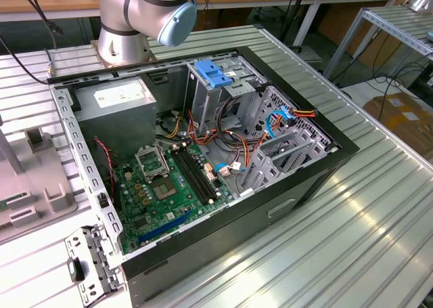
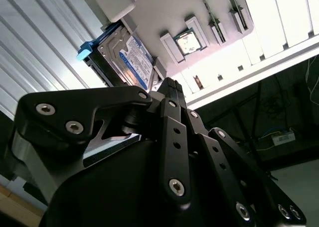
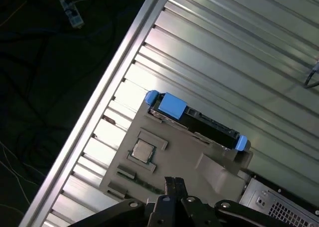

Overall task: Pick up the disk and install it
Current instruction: 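Pick up the disk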

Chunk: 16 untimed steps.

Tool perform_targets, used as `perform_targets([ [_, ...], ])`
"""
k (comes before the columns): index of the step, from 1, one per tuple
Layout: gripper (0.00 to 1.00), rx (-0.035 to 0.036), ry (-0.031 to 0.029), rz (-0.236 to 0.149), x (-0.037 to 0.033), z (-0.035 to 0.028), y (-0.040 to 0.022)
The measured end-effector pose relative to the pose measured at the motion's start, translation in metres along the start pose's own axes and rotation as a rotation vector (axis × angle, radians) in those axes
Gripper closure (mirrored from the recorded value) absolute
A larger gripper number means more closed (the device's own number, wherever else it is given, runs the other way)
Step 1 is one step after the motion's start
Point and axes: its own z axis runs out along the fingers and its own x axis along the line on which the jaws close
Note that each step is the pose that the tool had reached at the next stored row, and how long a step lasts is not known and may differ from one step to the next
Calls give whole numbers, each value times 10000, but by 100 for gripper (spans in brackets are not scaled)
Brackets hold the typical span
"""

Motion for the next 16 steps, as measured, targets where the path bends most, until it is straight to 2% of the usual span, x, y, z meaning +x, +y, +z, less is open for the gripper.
perform_targets([
  [16,89,-21,38,-846,0,0,0],
])
